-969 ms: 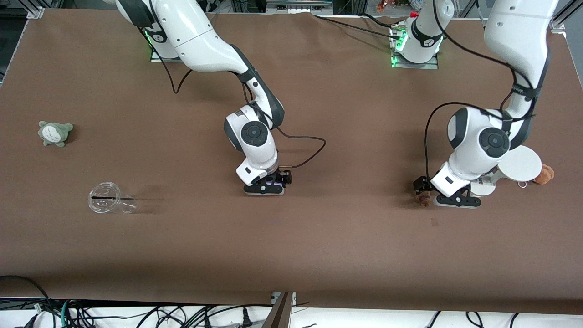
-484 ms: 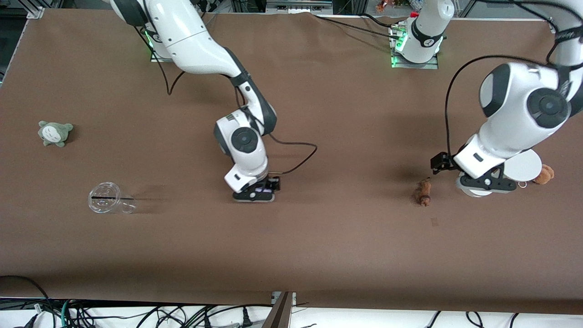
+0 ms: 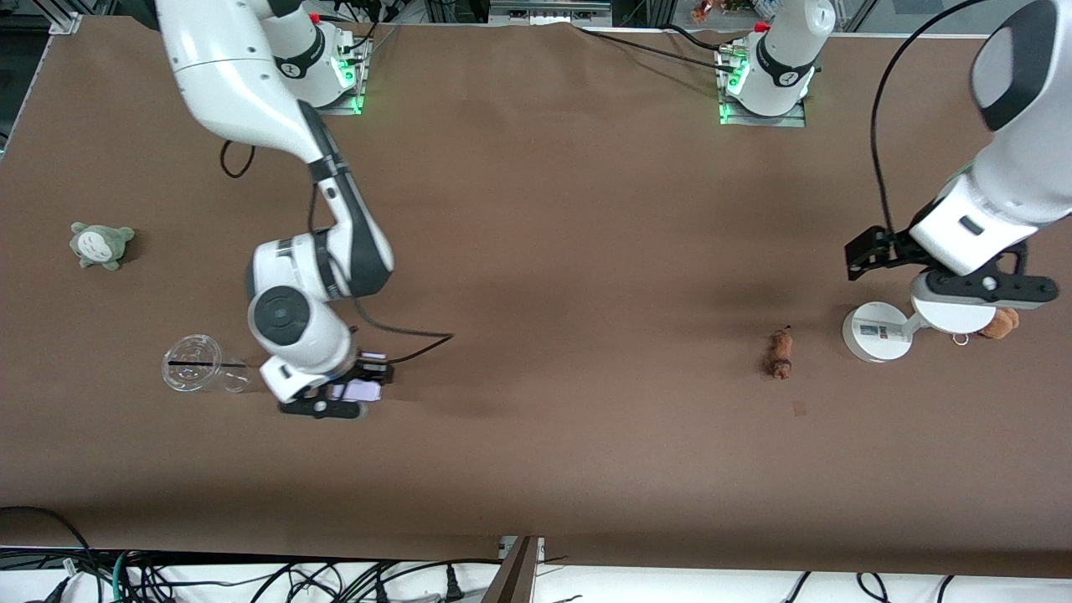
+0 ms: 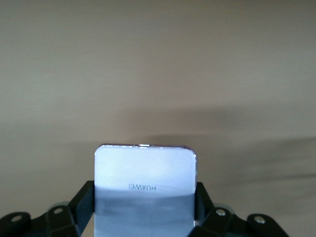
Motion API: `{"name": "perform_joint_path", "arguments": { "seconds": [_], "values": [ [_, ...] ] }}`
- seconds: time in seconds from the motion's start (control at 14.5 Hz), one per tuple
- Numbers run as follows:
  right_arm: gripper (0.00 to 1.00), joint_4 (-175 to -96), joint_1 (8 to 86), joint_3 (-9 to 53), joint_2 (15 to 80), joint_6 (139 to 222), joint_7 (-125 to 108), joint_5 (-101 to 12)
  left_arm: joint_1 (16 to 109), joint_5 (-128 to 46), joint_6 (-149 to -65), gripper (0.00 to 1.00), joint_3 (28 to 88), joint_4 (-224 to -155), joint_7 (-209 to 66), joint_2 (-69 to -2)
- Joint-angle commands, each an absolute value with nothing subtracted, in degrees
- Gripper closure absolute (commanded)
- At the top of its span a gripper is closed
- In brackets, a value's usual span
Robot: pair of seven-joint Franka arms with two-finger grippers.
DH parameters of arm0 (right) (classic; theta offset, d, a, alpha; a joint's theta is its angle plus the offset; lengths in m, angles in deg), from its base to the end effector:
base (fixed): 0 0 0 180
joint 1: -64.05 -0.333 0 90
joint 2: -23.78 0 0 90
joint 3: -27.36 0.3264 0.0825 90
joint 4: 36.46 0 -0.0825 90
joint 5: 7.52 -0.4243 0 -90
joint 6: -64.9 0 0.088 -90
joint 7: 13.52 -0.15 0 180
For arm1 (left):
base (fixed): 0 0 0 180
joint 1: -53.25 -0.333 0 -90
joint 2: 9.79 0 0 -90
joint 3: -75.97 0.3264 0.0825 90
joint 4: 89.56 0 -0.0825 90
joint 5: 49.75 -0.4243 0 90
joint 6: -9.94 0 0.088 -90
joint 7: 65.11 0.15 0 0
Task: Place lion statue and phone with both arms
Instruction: 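Carry the white phone beside the glass cup and lower it with the right gripper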
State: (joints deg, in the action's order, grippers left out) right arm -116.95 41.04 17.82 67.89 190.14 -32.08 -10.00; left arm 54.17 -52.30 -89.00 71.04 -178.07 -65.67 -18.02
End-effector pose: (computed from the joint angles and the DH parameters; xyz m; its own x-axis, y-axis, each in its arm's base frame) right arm 0.7464 0.2023 0.1939 0.9969 -0.0643 0.0447 -0.0673 -0.9953 0.0690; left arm 0.6505 -0.0576 0.5302 0.9945 -0.0977 0.0392 -0.0965 -0.9948 -0.0315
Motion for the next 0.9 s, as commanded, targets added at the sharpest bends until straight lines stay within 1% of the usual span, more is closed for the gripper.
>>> {"name": "perform_joint_path", "arguments": {
  "seconds": [0.0, 0.28, 0.55, 0.83],
  "values": [
    [0.75, -120.3, 43.8, 18.9, 66.7, 190.4, -29.3, -9.7, 50.6, -52.7, -85.4, 0.00, 71.1, -173.3, -59.7, -18.7],
    [0.75, -122.3, 47.1, 19.0, 67.5, 193.5, -25.0, -9.7, 49.0, -51.1, -84.5, 0.00, 71.1, -173.0, -59.6, -18.8],
    [0.75, -127.9, 48.2, 19.0, 67.9, 201.8, -21.4, -9.7, 49.3, -51.3, -84.5, 0.00, 70.7, -172.9, -59.9, -19.4],
    [0.75, -128.3, 49.5, 19.0, 68.3, 202.6, -17.5, -9.7, 49.1, -51.2, -84.5, 0.00, 70.8, -172.6, -59.7, -19.3]
  ]
}}
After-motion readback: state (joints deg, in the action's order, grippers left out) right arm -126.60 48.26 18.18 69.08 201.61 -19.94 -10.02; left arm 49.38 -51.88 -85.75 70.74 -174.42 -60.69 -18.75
